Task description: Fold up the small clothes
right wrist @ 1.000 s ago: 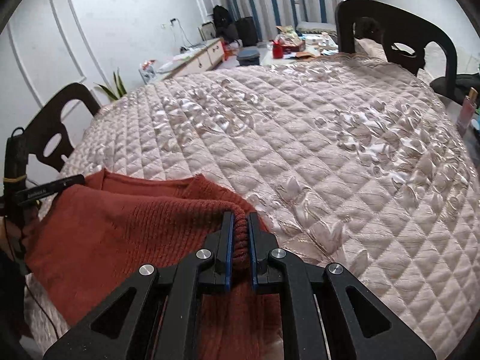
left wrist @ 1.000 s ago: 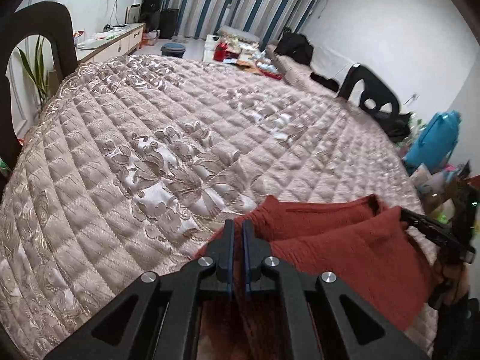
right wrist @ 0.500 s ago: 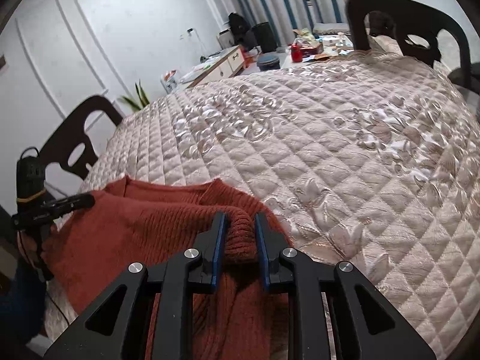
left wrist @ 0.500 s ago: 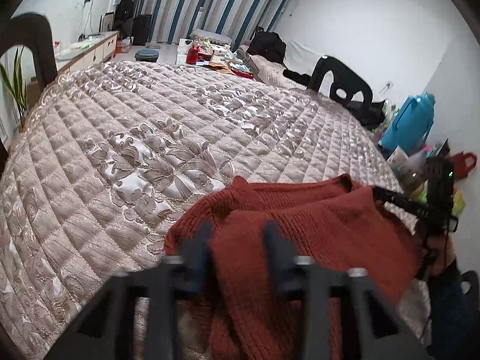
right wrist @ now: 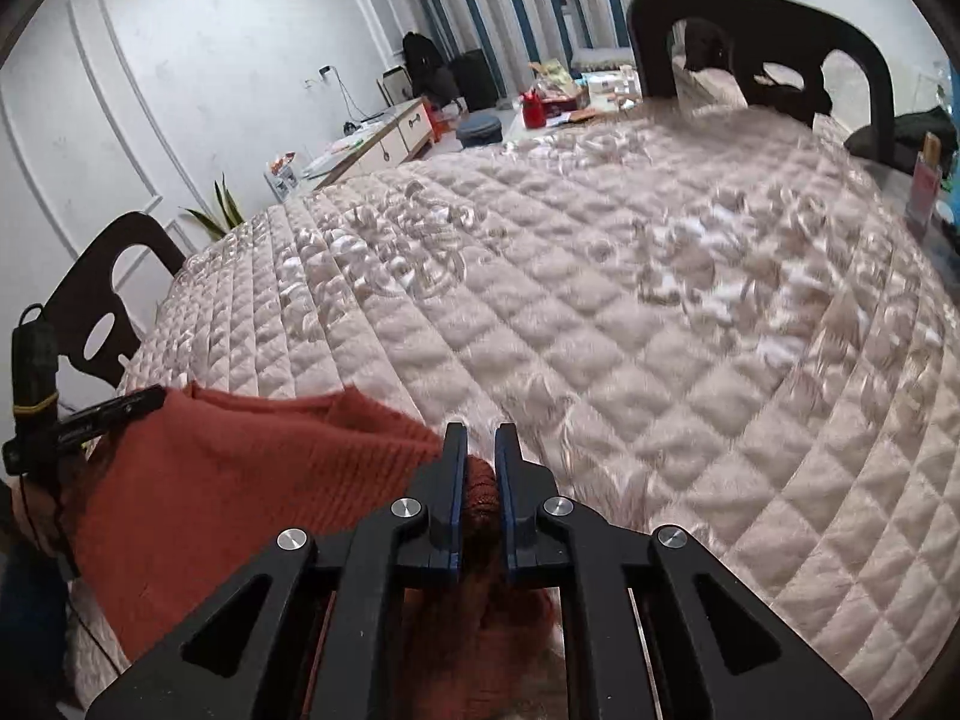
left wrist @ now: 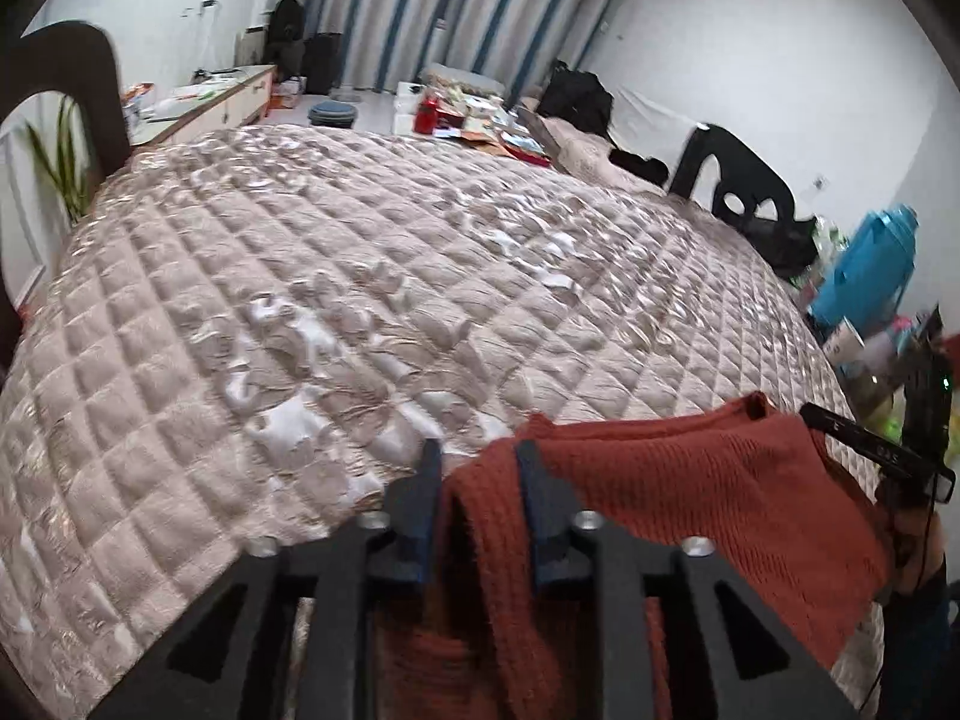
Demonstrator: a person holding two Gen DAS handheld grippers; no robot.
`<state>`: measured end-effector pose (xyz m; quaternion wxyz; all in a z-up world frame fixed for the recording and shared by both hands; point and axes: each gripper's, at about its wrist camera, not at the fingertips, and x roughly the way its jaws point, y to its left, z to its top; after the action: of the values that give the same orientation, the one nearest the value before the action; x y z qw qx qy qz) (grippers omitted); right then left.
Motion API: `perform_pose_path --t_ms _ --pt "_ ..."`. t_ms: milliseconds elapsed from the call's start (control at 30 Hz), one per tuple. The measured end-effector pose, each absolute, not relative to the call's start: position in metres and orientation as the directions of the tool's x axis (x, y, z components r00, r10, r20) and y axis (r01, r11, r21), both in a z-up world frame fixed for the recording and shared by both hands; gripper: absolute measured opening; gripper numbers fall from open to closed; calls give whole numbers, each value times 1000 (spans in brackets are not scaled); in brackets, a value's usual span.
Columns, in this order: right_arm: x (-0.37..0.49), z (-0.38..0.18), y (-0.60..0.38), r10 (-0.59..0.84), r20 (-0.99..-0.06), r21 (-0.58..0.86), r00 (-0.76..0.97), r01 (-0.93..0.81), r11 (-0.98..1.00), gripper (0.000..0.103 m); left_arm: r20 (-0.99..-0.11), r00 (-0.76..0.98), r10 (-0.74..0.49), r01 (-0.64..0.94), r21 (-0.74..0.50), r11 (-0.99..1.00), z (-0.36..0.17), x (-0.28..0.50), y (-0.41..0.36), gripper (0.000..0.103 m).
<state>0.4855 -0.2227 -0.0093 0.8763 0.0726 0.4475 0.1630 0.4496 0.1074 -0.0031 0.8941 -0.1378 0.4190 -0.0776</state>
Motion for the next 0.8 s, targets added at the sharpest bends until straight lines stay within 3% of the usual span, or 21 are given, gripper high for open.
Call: perform_pose_path --t_ms 67,100,167,267,433,500,533,567,667,800 --pt "480 -3 -230 357 -744 295 565 -202 934 22 -717 648 -256 10 -328 945 3 442 113 36" --pt "477 2 -232 342 -740 283 580 -192 940 23 -713 661 -235 0 -313 950 9 437 115 36" --pt "465 20 -231 293 -728 221 620 -191 956 23 -691 695 -200 -9 -286 958 23 425 117 36" --pt "442 40 -219 328 -687 217 649 -247 944 23 -647 740 -184 0 -274 962 45 402 112 36" --pt "424 21 -188 371 -732 207 572 -331 921 23 -649 708 -280 116 -284 952 37 385 73 36" --pt "438 -4 -204 318 -775 221 546 -236 946 17 -695 671 -258 91 -267 959 16 393 70 36" --pt "442 -11 -220 328 -771 269 546 -188 945 2 -709 659 -251 67 -276 959 8 396 74 35" --pt "444 -12 -234 350 -756 322 553 -151 935 0 -702 665 -256 53 -297 953 3 396 81 31" --pt "435 1 -242 296 -748 275 595 -128 953 0 -679 682 -270 26 -346 938 8 391 97 30" --pt "425 22 -232 317 -712 259 626 -186 948 3 -648 730 -216 15 -301 954 29 387 92 30"
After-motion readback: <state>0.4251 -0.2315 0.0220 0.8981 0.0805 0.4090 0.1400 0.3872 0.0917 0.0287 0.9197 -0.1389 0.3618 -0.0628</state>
